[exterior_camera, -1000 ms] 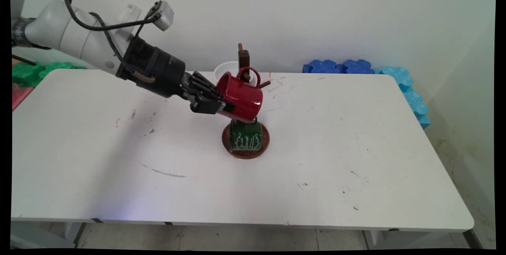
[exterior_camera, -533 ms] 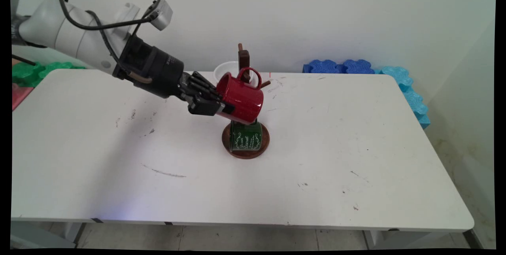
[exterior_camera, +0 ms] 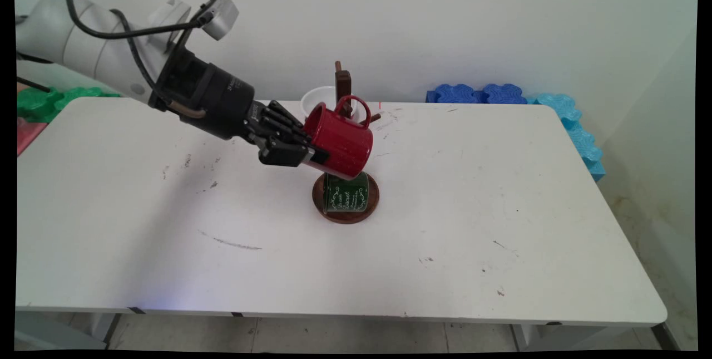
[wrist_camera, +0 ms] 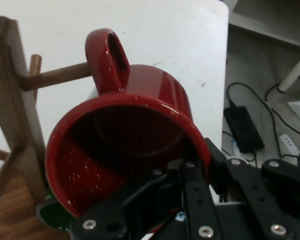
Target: Place the picked object on the table
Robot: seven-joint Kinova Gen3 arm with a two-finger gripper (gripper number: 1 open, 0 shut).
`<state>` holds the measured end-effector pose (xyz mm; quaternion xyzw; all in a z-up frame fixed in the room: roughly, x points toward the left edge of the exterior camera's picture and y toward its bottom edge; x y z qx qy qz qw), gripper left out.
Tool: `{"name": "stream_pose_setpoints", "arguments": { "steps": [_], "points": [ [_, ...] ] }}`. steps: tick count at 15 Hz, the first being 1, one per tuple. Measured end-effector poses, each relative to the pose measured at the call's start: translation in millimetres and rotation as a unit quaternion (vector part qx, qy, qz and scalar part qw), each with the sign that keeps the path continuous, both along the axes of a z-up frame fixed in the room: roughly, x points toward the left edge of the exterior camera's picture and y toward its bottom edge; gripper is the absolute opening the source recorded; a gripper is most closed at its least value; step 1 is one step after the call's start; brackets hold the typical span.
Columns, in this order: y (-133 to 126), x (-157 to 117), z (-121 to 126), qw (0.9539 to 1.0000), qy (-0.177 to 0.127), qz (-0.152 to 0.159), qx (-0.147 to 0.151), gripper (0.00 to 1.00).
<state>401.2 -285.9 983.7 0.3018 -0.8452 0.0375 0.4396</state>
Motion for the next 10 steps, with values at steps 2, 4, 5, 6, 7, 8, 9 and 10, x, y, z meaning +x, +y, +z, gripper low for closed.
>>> {"name": "stream_pose_setpoints", "arguments": {
  "steps": [2,4,5,6,7,8,9,10],
  "points": [
    [3,-1,2,1.0,0.001,-0.005,0.0,0.0],
    [7,-1,4,1.0,0.001,-0.009,0.0,0.0],
    [8,-1,5,0.9999,0.001,-0.011,0.0,0.0],
    [10,-1,6,0.9999,0.001,-0.013,0.0,0.0],
    [11,-1,6,0.9999,0.001,-0.015,-0.001,0.0],
    [13,0,7,0.9998,-0.001,-0.018,-0.001,0.0],
    [15,1,8,0.9998,-0.003,-0.021,-0.003,0.0],
    [17,3,9,0.9996,-0.007,-0.025,-0.005,0.0]
  ]
}}
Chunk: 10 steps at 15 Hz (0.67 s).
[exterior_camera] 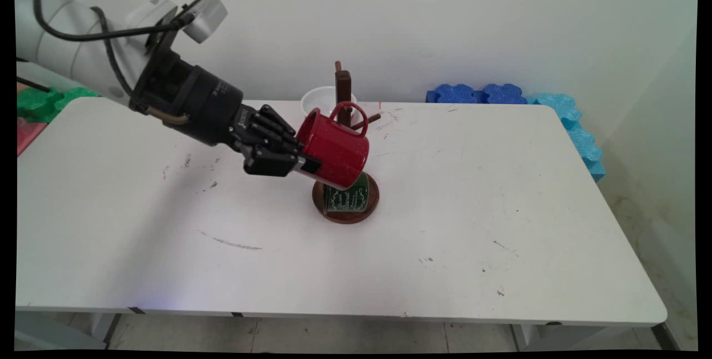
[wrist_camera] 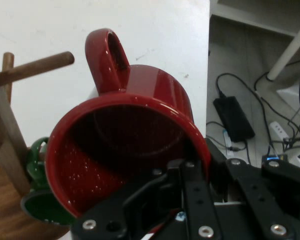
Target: Place the picked object on the table
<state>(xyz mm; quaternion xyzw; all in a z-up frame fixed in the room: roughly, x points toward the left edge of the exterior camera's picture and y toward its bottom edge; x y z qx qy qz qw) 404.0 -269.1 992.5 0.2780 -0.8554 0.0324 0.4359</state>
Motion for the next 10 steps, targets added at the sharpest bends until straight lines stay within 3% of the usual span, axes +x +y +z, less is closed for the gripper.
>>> {"name": "stream_pose_setpoints", "arguments": {
  "steps": [10],
  "points": [
    [13,28,0,0.9983,-0.045,-0.033,-0.016,0.0]
  ]
}}
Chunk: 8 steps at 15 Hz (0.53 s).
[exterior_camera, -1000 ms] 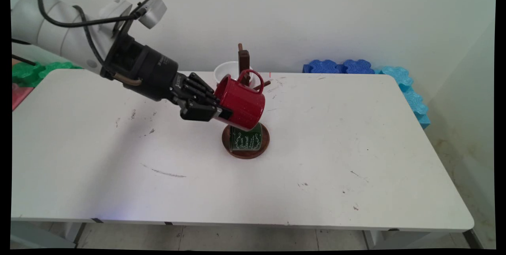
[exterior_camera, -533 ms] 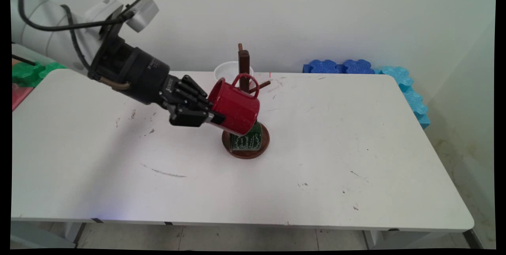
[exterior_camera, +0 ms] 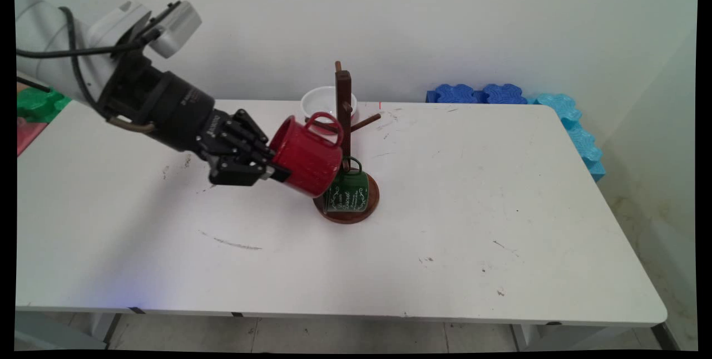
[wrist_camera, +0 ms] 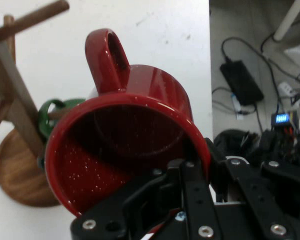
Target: Place the picked object on the table
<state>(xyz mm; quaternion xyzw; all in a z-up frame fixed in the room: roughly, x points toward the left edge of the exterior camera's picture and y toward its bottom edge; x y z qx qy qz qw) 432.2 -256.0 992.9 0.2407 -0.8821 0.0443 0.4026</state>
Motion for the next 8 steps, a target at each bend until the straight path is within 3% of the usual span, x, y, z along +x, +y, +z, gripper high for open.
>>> {"name": "stream_pose_setpoints", "arguments": {
  "steps": [8],
  "points": [
    [12,38,-5,0.9981,-0.06,-0.015,-0.01,0.0]
  ]
}}
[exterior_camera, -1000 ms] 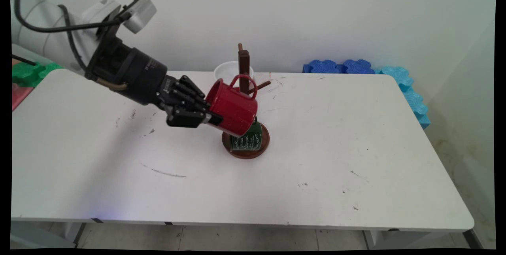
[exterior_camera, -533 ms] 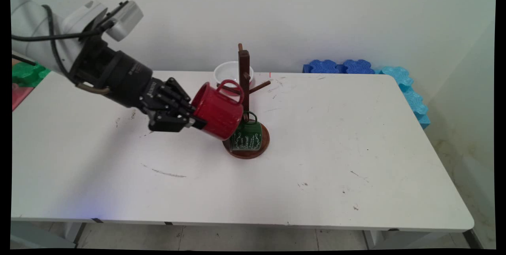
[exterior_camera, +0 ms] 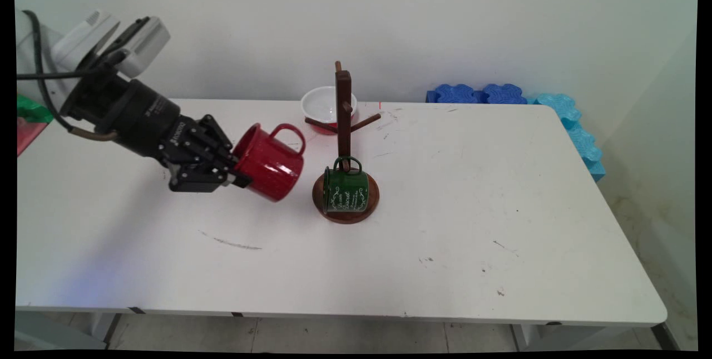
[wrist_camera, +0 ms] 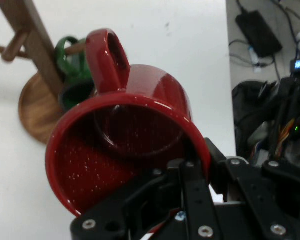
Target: Place the picked object on the table
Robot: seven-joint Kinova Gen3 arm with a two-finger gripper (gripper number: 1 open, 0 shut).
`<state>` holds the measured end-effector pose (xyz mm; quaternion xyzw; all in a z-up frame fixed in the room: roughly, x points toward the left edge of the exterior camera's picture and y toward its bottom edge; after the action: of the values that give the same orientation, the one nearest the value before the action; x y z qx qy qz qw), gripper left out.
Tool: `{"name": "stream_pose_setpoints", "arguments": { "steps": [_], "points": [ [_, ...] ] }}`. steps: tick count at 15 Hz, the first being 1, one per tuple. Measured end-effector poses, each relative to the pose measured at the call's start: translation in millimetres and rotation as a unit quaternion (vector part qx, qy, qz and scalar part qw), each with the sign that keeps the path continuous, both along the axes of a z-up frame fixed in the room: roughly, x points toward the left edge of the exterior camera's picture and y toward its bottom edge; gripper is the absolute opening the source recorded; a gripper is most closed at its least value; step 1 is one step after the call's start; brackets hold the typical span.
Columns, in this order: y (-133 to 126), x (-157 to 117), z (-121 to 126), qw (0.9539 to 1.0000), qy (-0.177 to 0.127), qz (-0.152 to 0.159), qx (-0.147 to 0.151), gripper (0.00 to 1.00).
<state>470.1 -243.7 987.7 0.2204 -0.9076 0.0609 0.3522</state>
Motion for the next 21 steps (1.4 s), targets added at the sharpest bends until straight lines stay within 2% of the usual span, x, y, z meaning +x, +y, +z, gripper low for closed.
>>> {"name": "stream_pose_setpoints", "arguments": {
  "steps": [10,21],
  "points": [
    [-3,41,-6,0.9976,-0.066,0.009,-0.018,0.0],
    [-33,71,-22,0.9885,-0.139,0.014,-0.058,0.0]
  ]
}}
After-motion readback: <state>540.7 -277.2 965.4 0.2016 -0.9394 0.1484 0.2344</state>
